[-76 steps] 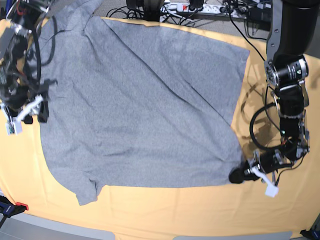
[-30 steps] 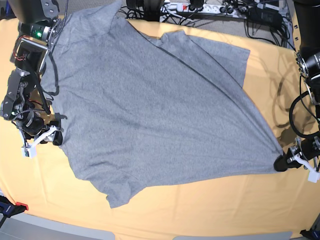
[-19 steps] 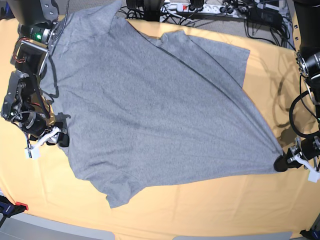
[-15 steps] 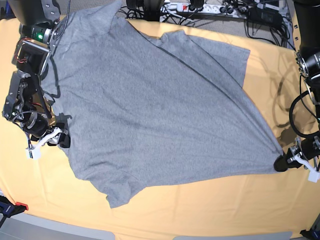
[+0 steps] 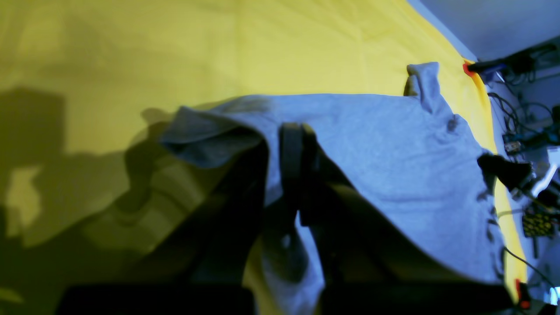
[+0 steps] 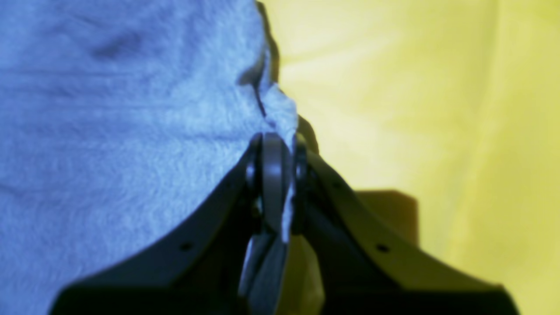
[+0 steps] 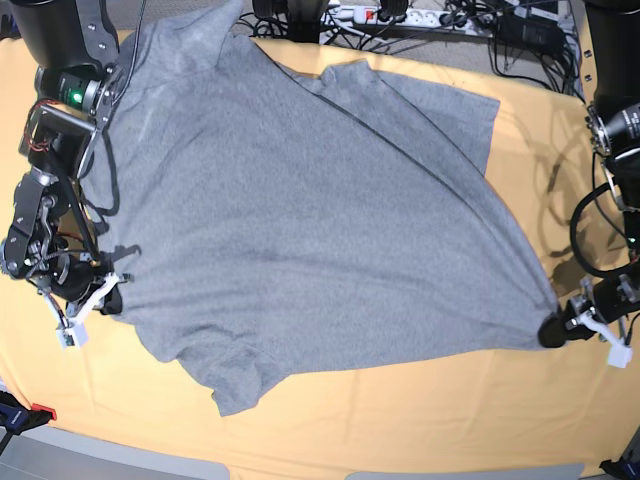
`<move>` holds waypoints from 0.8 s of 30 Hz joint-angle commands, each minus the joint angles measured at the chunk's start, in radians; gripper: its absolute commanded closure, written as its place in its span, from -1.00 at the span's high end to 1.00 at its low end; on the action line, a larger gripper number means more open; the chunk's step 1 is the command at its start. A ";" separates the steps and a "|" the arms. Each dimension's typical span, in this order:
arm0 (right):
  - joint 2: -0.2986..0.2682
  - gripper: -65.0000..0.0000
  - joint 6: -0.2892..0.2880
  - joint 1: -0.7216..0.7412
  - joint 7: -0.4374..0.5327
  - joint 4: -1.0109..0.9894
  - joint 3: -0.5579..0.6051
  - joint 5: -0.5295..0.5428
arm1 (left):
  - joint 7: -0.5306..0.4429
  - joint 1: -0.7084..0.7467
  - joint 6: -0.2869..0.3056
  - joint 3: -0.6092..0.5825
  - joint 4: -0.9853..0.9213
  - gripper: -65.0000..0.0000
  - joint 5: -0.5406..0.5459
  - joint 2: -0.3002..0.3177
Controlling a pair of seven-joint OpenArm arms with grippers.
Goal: Layout the t-shirt on the table in an organized manner, then fold the t-shirt properly
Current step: 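Pull the hem corner outward with the left gripper while right grasps the sleeve, then drag both held edges to square the shirt, then release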
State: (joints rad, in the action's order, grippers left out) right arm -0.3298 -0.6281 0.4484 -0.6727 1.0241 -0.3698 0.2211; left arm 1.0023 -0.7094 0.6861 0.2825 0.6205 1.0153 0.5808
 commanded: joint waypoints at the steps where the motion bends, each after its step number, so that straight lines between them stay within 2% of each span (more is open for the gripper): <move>1: -0.025 -1.00 0.037 0.037 0.026 0.014 -0.004 -0.013 | -0.022 -0.034 0.012 0.006 0.017 -1.00 0.035 0.002; 6: -0.054 -1.00 0.179 0.045 0.026 0.014 -0.004 -0.100 | -0.047 -0.034 0.012 0.006 0.017 -1.00 0.035 -0.064; 9: -0.076 -1.00 0.221 0.045 0.026 0.014 -0.004 -0.118 | -0.113 -0.037 0.012 0.006 0.017 -1.00 -0.013 -0.095; 16: -0.127 -1.00 0.220 0.045 0.027 0.014 -0.004 -0.117 | -0.247 -0.070 0.012 0.006 0.017 -1.00 -0.151 -0.160; 21: -0.133 -1.00 0.220 0.045 0.035 0.014 -0.004 -0.114 | -0.274 -0.129 0.012 0.005 0.017 -1.00 -0.209 -0.200; 24: -0.133 -1.00 0.202 0.045 0.054 0.014 -0.004 -0.114 | -0.309 -0.171 0.012 0.004 0.017 -1.00 -0.284 -0.216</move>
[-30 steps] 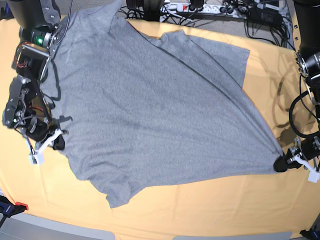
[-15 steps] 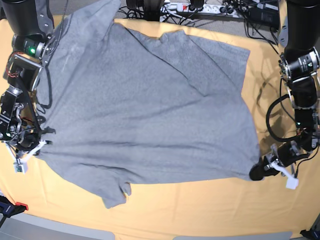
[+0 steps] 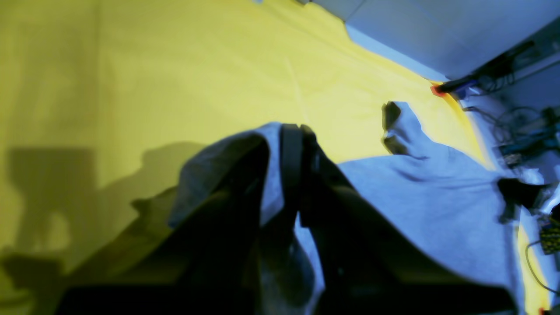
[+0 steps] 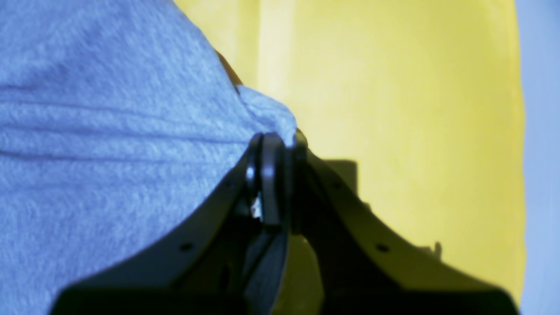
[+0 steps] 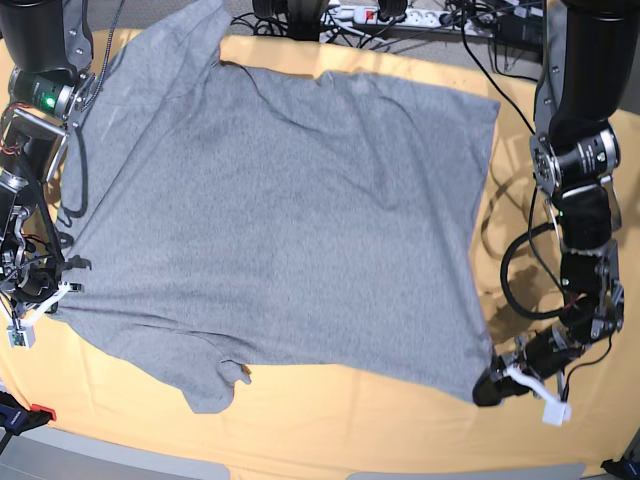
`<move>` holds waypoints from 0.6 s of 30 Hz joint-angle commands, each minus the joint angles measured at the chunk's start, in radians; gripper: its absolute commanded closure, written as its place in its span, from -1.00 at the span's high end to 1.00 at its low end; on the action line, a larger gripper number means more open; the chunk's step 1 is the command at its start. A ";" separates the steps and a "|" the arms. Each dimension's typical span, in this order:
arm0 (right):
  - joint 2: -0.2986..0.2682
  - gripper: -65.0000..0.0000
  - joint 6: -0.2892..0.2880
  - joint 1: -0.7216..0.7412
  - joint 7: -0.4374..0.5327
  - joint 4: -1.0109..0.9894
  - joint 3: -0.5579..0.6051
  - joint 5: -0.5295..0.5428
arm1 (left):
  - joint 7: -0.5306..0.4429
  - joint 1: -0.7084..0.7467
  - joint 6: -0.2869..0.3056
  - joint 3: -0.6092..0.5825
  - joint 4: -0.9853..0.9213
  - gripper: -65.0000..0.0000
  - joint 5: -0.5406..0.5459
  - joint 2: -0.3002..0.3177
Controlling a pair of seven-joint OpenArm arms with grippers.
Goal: Layout the t-shirt on the table in an organized manner, then fold the t-shirt properly
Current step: 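Drag both held edges to square the shirt, then release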
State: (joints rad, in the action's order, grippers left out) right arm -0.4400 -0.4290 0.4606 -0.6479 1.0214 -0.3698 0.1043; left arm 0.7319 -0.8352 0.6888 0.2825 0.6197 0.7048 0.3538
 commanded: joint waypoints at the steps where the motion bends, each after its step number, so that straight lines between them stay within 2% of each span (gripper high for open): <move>1: -0.023 -1.00 -0.003 0.033 0.036 0.017 -0.004 0.003 | -0.053 -0.056 0.009 -0.004 0.018 -1.00 0.002 0.009; 7: -0.023 -1.00 -0.024 0.033 0.047 0.017 -0.004 0.003 | -0.104 -0.070 0.009 -0.164 0.018 -1.00 -0.043 0.014; 8: -0.023 -0.90 -0.025 0.033 0.047 0.017 -0.004 0.011 | -0.103 -0.070 0.009 -0.195 0.018 -1.00 -0.043 0.014; 9: -0.024 -0.65 -0.025 0.033 0.046 0.017 -0.004 0.024 | -0.103 -0.071 0.009 -0.224 0.018 -0.77 -0.043 0.014; 11: -0.029 -0.05 -0.027 0.033 0.045 0.017 -0.004 0.033 | -0.103 -0.072 0.009 -0.261 0.018 -0.18 -0.042 0.015; 12: -0.036 0.18 -0.034 0.033 0.042 0.017 -0.004 0.037 | -0.097 -0.075 0.009 -0.269 0.018 0.11 -0.042 0.017; 13: -0.045 0.30 -0.040 0.033 0.031 0.017 -0.004 0.056 | -0.094 -0.077 0.009 -0.270 0.018 0.32 -0.043 0.018; 15: -0.066 0.30 -0.039 0.039 -0.022 0.022 -0.004 0.118 | -0.073 -0.087 -0.005 -0.270 0.018 0.52 -0.042 0.030; 18: -0.100 0.30 -0.069 0.038 -0.085 0.069 -0.004 0.210 | 0.018 -0.109 -0.031 -0.264 0.018 0.52 0.014 0.063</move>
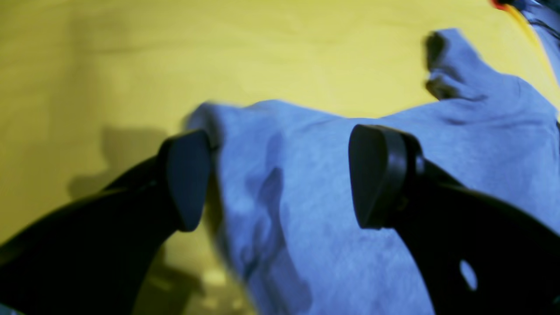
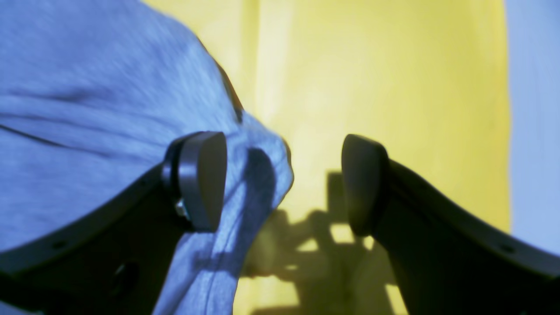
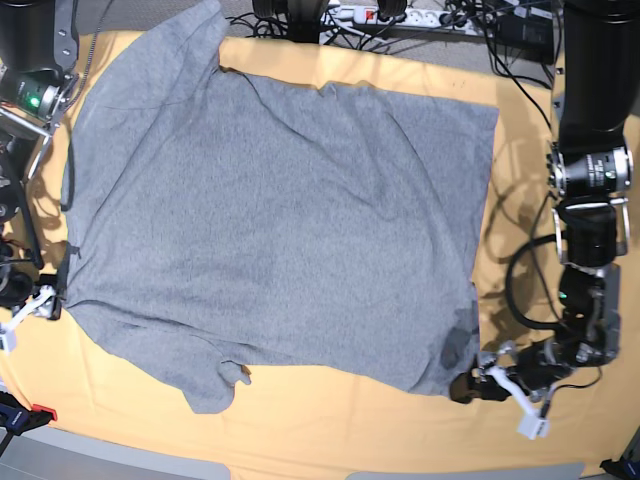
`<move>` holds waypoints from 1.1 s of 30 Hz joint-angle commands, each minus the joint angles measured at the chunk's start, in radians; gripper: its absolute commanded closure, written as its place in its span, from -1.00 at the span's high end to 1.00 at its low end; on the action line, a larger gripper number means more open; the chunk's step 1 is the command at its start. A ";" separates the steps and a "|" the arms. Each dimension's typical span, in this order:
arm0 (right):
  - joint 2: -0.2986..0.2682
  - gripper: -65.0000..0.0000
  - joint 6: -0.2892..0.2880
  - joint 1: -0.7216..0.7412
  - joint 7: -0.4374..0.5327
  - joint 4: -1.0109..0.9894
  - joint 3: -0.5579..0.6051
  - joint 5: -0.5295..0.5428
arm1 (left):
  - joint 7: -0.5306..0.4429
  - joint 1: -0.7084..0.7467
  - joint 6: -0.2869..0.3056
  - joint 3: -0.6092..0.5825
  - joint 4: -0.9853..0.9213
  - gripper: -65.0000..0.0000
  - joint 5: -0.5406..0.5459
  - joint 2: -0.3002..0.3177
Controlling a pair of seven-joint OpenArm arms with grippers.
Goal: Layout the t-shirt on the table in an organized manner, then fold the t-shirt properly
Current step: 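Drag both held edges to square the shirt, then release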
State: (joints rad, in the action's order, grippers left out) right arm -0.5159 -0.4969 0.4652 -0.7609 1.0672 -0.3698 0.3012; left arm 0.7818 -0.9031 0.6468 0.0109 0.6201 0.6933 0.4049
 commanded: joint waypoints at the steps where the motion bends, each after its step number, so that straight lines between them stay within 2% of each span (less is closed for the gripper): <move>1: -0.035 0.30 -0.010 0.033 0.003 0.046 -0.005 0.037 | 0.024 -0.049 0.015 0.011 0.018 0.52 0.075 0.023; 4: -0.053 0.29 -0.062 0.030 -0.095 0.121 -0.030 0.137 | 0.212 -0.063 0.051 0.012 0.018 0.52 0.261 0.059; 8: -0.052 0.29 -0.142 -0.011 -0.248 0.227 -0.099 0.347 | 0.438 -0.053 0.051 0.012 0.018 0.51 0.491 0.101; 11: -0.045 0.29 -0.177 -0.093 -0.327 0.316 -0.159 0.461 | 0.532 -0.014 0.051 0.012 0.018 0.51 0.655 0.150; 14: -0.044 0.29 -0.178 -0.214 -0.386 0.419 -0.224 0.558 | 0.606 0.039 0.051 0.012 0.018 0.51 0.790 0.203; 17: -0.043 0.29 -0.178 -0.339 -0.433 0.509 -0.287 0.666 | 0.614 0.090 0.051 0.043 0.018 0.51 0.790 0.228; 21: -0.016 0.29 -0.178 -0.481 -0.476 0.619 -0.375 0.745 | 0.614 0.163 0.051 0.150 0.023 0.51 0.790 0.236; 25: 0.061 0.29 -0.190 -0.616 -0.527 0.738 -0.486 0.827 | 0.614 0.244 0.051 0.312 0.042 0.51 0.790 0.242; 27: 0.101 0.29 -0.201 -0.680 -0.539 0.788 -0.527 0.857 | 0.614 0.285 0.051 0.367 0.058 0.45 0.790 0.246; 31: 0.168 0.29 -0.201 -0.782 -0.537 0.832 -0.549 0.858 | 0.614 0.356 0.051 0.391 0.101 0.22 0.790 0.246; 33: 0.198 0.29 -0.201 -0.824 -0.533 0.832 -0.550 0.847 | 0.614 0.392 0.051 0.391 0.134 0.19 0.790 0.248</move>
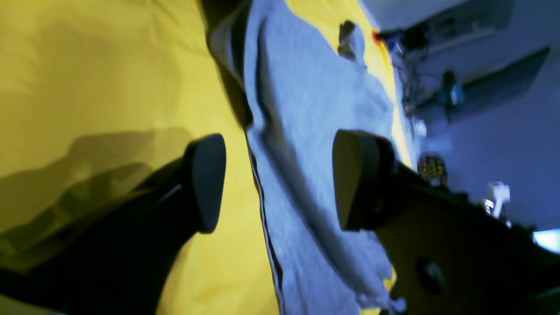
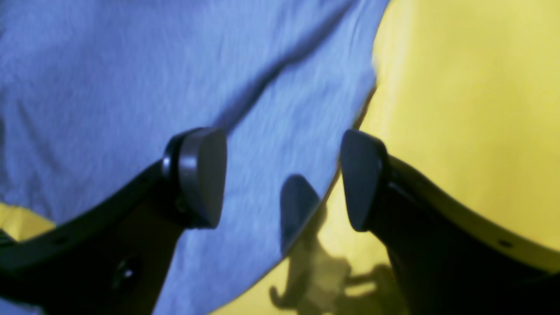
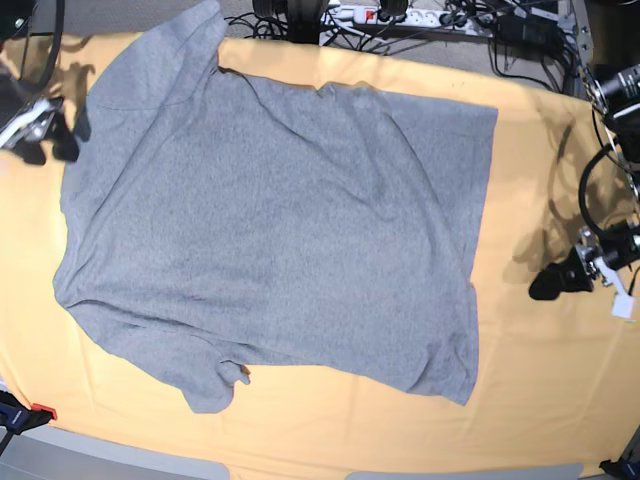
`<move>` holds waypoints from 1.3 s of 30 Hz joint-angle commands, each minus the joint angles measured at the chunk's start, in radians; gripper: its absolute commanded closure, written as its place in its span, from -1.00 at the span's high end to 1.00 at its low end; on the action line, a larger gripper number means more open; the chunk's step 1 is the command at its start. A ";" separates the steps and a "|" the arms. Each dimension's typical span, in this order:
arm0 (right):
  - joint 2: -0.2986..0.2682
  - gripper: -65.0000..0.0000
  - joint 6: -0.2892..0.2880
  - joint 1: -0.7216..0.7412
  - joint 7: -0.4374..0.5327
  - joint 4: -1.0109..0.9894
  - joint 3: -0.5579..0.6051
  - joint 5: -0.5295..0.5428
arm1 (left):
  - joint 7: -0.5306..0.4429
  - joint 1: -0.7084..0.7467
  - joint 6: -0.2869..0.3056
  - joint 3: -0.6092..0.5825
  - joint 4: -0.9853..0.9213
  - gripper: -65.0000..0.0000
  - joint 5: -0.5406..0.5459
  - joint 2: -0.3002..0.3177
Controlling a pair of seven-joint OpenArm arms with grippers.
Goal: Layout the t-shirt on the table in an organized manner, then fold the t-shirt properly
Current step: 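Drag both held edges to square the shirt, then release, then grasp the shirt's shoulder corners with both grippers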
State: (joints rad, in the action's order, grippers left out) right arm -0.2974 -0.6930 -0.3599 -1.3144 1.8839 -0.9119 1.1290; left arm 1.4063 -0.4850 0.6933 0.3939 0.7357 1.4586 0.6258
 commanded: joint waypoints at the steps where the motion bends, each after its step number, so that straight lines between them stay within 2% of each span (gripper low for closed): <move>1: -0.005 0.29 -0.005 -0.018 0.023 0.015 -0.008 0.018 | -0.010 -0.006 0.005 0.008 0.040 0.19 0.025 0.029; 5: 0.049 0.29 -0.005 -0.078 0.023 0.015 -0.013 0.019 | -0.010 0.075 0.005 0.008 0.182 0.20 0.025 0.041; 9: 0.059 0.29 -0.005 -0.112 0.025 0.015 -0.013 0.009 | -0.010 0.154 0.005 0.008 0.397 0.20 0.025 0.062; 14: 0.088 0.29 0.023 -0.168 0.133 0.011 -0.014 -0.121 | -0.010 0.275 0.005 0.029 0.625 0.20 0.025 0.109; 22: 0.161 0.29 0.045 -0.177 0.217 0.010 -0.014 -0.218 | -0.010 0.428 0.005 0.137 0.700 0.20 0.025 0.108; 27: 0.201 0.29 0.038 -0.174 0.254 -0.008 -0.014 -0.210 | -0.010 0.522 0.005 0.200 0.700 0.20 0.025 0.103; 30: 0.208 0.29 0.037 -0.156 0.275 -0.078 -0.014 -0.197 | -0.010 0.552 0.005 0.210 0.700 0.20 0.025 0.103; 31: 0.208 0.29 0.020 -0.147 0.274 -0.108 -0.014 -0.175 | -0.010 0.558 0.005 0.210 0.700 0.20 0.025 0.103; 33: 0.208 0.29 -0.005 -0.130 0.257 -0.164 -0.014 -0.128 | -0.010 0.563 0.005 0.210 0.700 0.20 0.025 0.103; 39: 0.210 0.29 -0.005 -0.103 0.119 -0.235 -0.014 0.031 | -0.010 0.562 0.005 0.210 0.700 0.20 0.025 0.102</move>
State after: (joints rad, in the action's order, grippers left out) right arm -0.0826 -0.7006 -0.4515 -1.1625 1.6440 -0.9249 1.1801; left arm 1.4113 0.0891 0.6933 0.5911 1.4227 1.4593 0.7010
